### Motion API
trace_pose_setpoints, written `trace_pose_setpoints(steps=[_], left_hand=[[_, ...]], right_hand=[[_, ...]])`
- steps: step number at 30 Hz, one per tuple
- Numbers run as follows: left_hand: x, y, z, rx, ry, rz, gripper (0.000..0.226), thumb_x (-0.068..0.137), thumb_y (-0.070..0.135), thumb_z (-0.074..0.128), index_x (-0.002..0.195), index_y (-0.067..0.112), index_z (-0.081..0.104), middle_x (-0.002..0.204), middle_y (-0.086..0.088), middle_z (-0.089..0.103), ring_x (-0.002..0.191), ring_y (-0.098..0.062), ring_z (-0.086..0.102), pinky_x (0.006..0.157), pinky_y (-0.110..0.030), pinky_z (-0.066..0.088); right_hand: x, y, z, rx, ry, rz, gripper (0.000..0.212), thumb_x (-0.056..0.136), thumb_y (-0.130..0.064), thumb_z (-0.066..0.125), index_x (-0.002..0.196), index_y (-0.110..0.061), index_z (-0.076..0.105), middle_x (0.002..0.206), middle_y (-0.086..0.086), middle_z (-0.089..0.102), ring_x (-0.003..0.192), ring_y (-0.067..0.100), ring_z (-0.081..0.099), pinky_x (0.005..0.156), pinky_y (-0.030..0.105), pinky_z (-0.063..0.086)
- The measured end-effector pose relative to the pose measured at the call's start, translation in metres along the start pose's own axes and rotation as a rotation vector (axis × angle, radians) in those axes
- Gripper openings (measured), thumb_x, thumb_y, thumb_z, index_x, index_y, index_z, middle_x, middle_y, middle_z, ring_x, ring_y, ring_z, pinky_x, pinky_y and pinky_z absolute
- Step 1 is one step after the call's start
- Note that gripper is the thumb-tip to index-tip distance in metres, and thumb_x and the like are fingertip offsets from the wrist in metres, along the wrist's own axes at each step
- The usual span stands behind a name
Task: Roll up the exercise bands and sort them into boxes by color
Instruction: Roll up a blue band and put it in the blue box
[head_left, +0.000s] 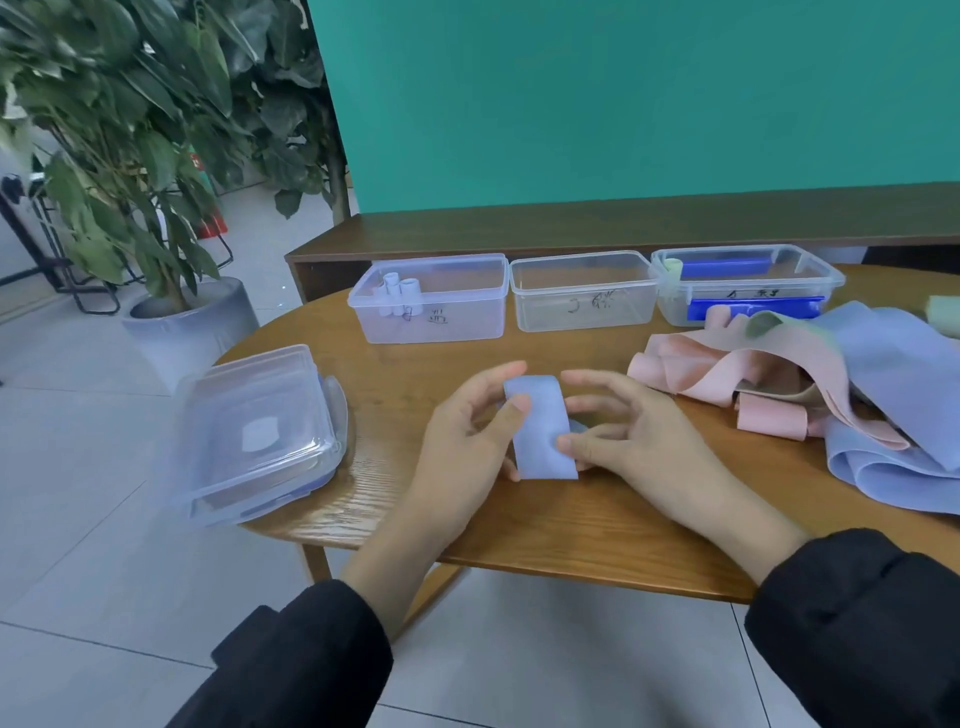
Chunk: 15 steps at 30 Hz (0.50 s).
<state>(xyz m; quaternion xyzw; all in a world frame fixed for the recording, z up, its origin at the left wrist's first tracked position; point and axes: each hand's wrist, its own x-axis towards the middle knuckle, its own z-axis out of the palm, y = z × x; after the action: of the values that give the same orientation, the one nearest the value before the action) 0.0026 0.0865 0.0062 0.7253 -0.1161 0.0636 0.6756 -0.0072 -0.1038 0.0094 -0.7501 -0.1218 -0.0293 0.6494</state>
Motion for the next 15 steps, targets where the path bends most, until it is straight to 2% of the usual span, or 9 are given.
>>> trace_pose_setpoints(steps=[2, 3, 5, 7, 9, 12, 13, 15], left_hand=[[-0.001, 0.0, -0.001, 0.062, -0.032, 0.012, 0.035, 0.1, 0.021, 0.064, 0.133, 0.033, 0.063, 0.119, 0.004, 0.071, 0.061, -0.019, 0.062, 0.054, -0.032, 0.053], [-0.002, 0.001, -0.001, 0.057, -0.058, 0.016, 0.038, 0.099, 0.02, 0.066, 0.134, 0.034, 0.061, 0.119, 0.002, 0.071, 0.064, -0.021, 0.066, 0.053, -0.032, 0.052], [-0.003, 0.004, 0.0, 0.017, -0.118, 0.024, 0.044, 0.097, 0.013, 0.069, 0.136, 0.031, 0.059, 0.114, -0.003, 0.074, 0.074, -0.025, 0.073, 0.053, -0.033, 0.052], [-0.005, 0.008, 0.004, -0.026, -0.145, 0.049, 0.047, 0.094, 0.007, 0.07, 0.136, 0.026, 0.059, 0.103, -0.007, 0.076, 0.074, -0.025, 0.073, 0.054, -0.033, 0.054], [-0.005, 0.01, 0.005, -0.08, -0.113, 0.062, 0.048, 0.094, 0.003, 0.069, 0.136, 0.022, 0.059, 0.09, -0.011, 0.077, 0.065, -0.019, 0.07, 0.055, -0.03, 0.054], [-0.004, 0.012, 0.005, -0.117, -0.021, 0.068, 0.048, 0.094, 0.004, 0.069, 0.135, 0.024, 0.059, 0.077, -0.015, 0.075, 0.059, -0.016, 0.067, 0.055, -0.028, 0.054], [-0.003, 0.011, 0.005, -0.121, 0.001, 0.077, 0.045, 0.093, 0.005, 0.07, 0.133, 0.025, 0.06, 0.076, -0.016, 0.075, 0.059, -0.018, 0.067, 0.054, -0.028, 0.053], [-0.003, 0.012, 0.004, -0.125, 0.036, 0.091, 0.037, 0.092, 0.007, 0.071, 0.125, 0.022, 0.066, 0.076, -0.016, 0.075, 0.058, -0.019, 0.065, 0.053, -0.029, 0.051]], right_hand=[[0.001, 0.001, 0.003, 0.049, 0.096, -0.049, 0.047, 0.083, -0.006, 0.08, 0.123, -0.025, 0.063, 0.113, -0.004, 0.072, 0.078, 0.019, 0.075, 0.074, 0.024, 0.057], [0.001, 0.0, 0.003, 0.072, 0.146, -0.079, 0.042, 0.084, -0.005, 0.079, 0.119, -0.023, 0.064, 0.11, -0.007, 0.073, 0.081, 0.018, 0.076, 0.074, 0.023, 0.057], [0.001, -0.003, 0.003, 0.08, 0.219, -0.12, 0.029, 0.086, -0.007, 0.077, 0.11, -0.02, 0.065, 0.099, -0.018, 0.075, 0.083, 0.013, 0.075, 0.075, 0.019, 0.056], [0.002, -0.005, 0.001, 0.079, 0.254, -0.136, 0.019, 0.087, -0.01, 0.076, 0.102, -0.015, 0.067, 0.099, -0.022, 0.074, 0.083, 0.011, 0.075, 0.075, 0.02, 0.057], [0.002, -0.006, 0.002, 0.105, 0.246, -0.14, 0.012, 0.087, -0.01, 0.075, 0.097, -0.01, 0.069, 0.111, -0.017, 0.072, 0.082, 0.018, 0.076, 0.072, 0.029, 0.061], [0.003, -0.004, 0.006, 0.108, 0.197, -0.149, 0.009, 0.087, -0.012, 0.076, 0.094, -0.014, 0.07, 0.121, -0.012, 0.067, 0.081, 0.026, 0.075, 0.066, 0.04, 0.062], [0.003, -0.003, 0.007, 0.106, 0.167, -0.157, 0.012, 0.086, -0.015, 0.077, 0.095, -0.016, 0.071, 0.123, -0.011, 0.066, 0.083, 0.028, 0.074, 0.068, 0.043, 0.062], [0.002, -0.002, 0.008, 0.063, 0.094, -0.206, 0.02, 0.081, -0.016, 0.082, 0.098, -0.021, 0.072, 0.126, -0.01, 0.065, 0.093, 0.027, 0.073, 0.081, 0.041, 0.06]])
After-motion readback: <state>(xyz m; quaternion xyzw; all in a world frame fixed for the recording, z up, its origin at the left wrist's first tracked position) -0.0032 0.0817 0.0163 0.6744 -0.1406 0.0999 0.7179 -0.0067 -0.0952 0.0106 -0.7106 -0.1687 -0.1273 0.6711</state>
